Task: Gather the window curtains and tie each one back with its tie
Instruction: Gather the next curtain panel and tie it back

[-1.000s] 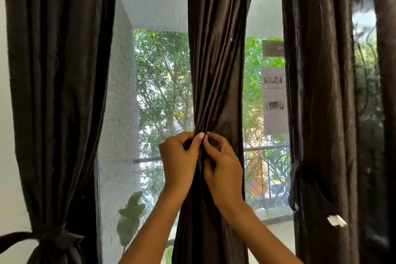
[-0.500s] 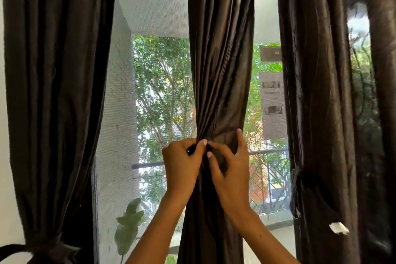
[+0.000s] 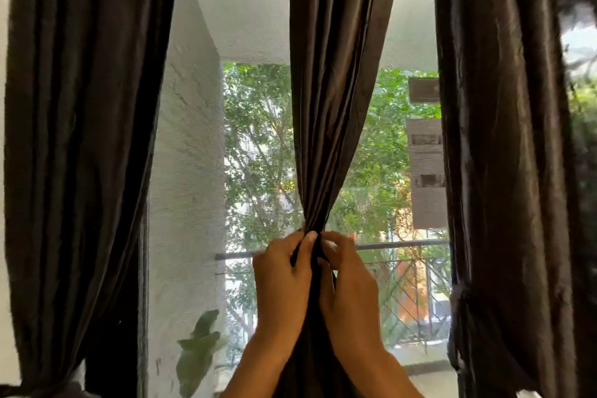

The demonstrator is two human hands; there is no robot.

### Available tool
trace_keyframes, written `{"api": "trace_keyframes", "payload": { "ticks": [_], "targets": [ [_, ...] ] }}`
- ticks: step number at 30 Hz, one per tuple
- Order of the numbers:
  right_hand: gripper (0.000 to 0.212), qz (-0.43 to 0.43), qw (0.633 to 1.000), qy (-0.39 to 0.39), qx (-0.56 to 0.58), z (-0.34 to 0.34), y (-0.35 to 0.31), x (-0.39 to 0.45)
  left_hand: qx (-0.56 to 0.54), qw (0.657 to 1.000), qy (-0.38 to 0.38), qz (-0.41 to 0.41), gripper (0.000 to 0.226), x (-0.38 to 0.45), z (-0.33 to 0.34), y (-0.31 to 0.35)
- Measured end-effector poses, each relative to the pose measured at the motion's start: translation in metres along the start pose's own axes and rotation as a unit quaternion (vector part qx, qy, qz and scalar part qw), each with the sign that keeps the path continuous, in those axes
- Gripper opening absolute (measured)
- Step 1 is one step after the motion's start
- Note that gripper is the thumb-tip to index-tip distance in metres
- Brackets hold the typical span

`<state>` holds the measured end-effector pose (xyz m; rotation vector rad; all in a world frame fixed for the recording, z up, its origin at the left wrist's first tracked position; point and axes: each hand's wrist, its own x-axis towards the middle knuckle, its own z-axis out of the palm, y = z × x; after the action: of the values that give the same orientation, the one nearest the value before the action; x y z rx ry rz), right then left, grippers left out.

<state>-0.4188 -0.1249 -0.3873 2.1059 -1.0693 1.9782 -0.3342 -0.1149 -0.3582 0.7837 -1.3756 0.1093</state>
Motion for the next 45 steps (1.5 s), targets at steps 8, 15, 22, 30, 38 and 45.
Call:
{"api": "trace_keyframes", "payload": {
  "ticks": [8, 15, 22, 30, 38, 45],
  "targets": [
    [0.066, -0.004, 0.995, 0.01, 0.095, -0.003, 0.02, -0.001, 0.045, 0.996, -0.064, -0.038, 0.013, -0.002, 0.015, 0.0],
    [0.072, -0.026, 0.991, 0.007, 0.128, -0.009, 0.03, 0.005, -0.027, 0.991, -0.075, -0.107, 0.011, -0.002, 0.027, 0.004],
    [0.025, -0.05, 0.982, 0.021, 0.179, -0.027, 0.04, 0.004, -0.112, 0.977, -0.048, -0.175, 0.019, 0.015, 0.017, -0.003],
    [0.035, 0.017, 0.987, -0.096, 0.128, -0.05, 0.05, 0.023, -0.328, 0.895, -0.181, -0.241, 0.036, 0.031, -0.006, -0.017],
    [0.011, -0.046, 0.995, -0.025, 0.086, -0.077, 0.018, 0.034, 0.011, 0.994, -0.094, -0.054, 0.017, 0.026, -0.001, -0.01],
    [0.029, 0.062, 0.938, -0.2, 0.276, -0.063, -0.004, 0.061, 0.03, 0.991, -0.118, -0.059, 0.009, 0.028, -0.015, 0.011]
  ]
}}
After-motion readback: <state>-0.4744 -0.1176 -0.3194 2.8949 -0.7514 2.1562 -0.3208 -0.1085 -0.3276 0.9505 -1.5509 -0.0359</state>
